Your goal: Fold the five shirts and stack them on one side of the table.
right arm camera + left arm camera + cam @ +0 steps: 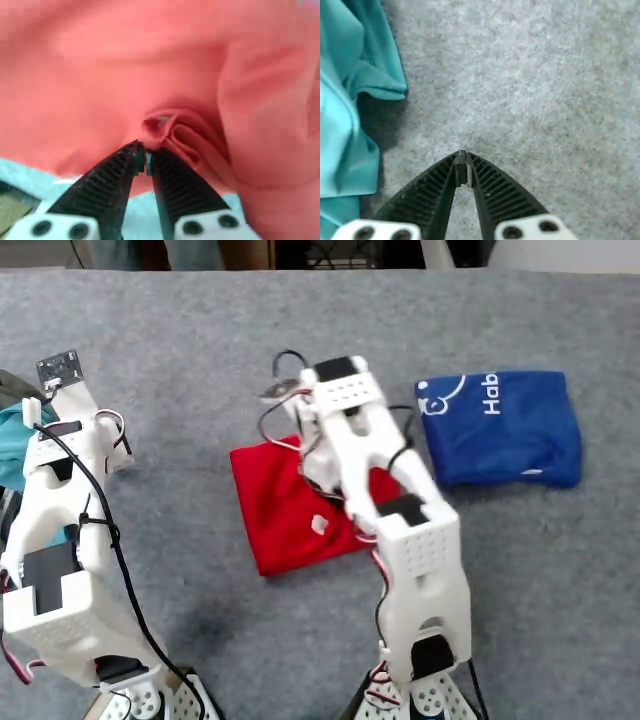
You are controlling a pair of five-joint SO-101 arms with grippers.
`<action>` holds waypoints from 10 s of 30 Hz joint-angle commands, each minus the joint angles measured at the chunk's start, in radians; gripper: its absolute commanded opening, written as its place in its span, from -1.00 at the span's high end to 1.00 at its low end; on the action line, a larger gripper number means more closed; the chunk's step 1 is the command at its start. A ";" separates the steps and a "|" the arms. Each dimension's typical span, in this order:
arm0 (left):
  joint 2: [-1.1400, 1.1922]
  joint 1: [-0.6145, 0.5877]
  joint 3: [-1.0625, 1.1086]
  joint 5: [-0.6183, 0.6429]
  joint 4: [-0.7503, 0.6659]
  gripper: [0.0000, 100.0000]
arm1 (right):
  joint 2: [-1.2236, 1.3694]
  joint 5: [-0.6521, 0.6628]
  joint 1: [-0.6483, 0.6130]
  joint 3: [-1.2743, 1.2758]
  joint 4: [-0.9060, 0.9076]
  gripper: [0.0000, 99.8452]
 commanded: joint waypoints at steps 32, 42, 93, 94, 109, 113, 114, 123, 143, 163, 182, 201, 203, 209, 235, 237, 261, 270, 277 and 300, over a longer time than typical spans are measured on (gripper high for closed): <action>-0.051 0.024 -0.002 -0.005 -0.018 0.94 | -0.354 0.104 -0.046 0.240 -0.338 0.97; -0.051 0.021 -0.002 -0.005 -0.018 0.94 | -0.268 0.114 0.081 0.170 -0.124 0.97; 0.078 0.639 -0.266 0.032 0.213 0.94 | -0.579 0.077 0.253 0.216 -0.057 0.97; 0.112 0.634 -0.266 0.032 0.204 0.94 | -0.582 0.074 0.250 0.185 -0.061 0.97; 0.226 0.604 -0.311 0.138 0.187 0.94 | -0.171 0.049 0.180 -0.054 -0.402 0.97; 0.226 0.604 -0.311 0.138 0.187 0.94 | -0.024 0.046 0.255 -0.179 -0.477 0.97; 0.226 0.604 -0.311 0.138 0.187 0.94 | 0.015 0.048 0.272 -0.217 -0.485 0.97; 0.227 0.604 -0.311 0.138 0.187 0.94 | 0.196 0.040 0.321 -0.657 -0.253 0.97; 0.224 0.604 -0.311 0.138 0.187 0.94 | -0.255 -0.020 0.121 -0.157 -0.120 0.97; 0.224 0.604 -0.311 0.138 0.187 0.94 | 0.124 -0.020 0.272 -0.286 -0.373 0.97; 0.224 0.602 -0.314 0.138 0.187 0.94 | -0.466 0.003 0.221 0.096 -0.038 0.97; 0.224 0.579 -0.320 0.138 0.183 0.94 | -0.858 0.008 0.410 1.219 -0.845 0.97; 0.224 0.570 -0.331 0.138 0.186 0.94 | -0.894 0.003 0.385 1.161 -0.764 0.97; 0.215 0.575 -0.367 0.129 0.193 0.94 | -1.052 0.008 0.267 1.003 -0.494 0.97; -0.356 0.240 0.265 0.063 0.121 0.94 | -1.107 -0.807 0.184 0.934 -0.285 0.28; -0.358 0.209 0.340 0.063 0.017 0.94 | -1.038 -0.898 0.155 0.932 -0.336 0.24; -0.358 0.166 0.381 0.064 -0.077 0.94 | -0.624 -1.017 0.114 0.929 -0.577 0.69; -0.361 0.168 0.386 0.064 -0.077 0.94 | -0.631 -1.011 0.127 0.929 -0.603 0.82; -0.361 0.166 0.386 0.064 -0.077 0.94 | -0.631 -0.934 0.130 0.929 -0.589 0.95; -0.361 0.170 0.387 0.014 -0.075 0.94 | -0.602 -0.833 0.129 0.766 -0.393 0.04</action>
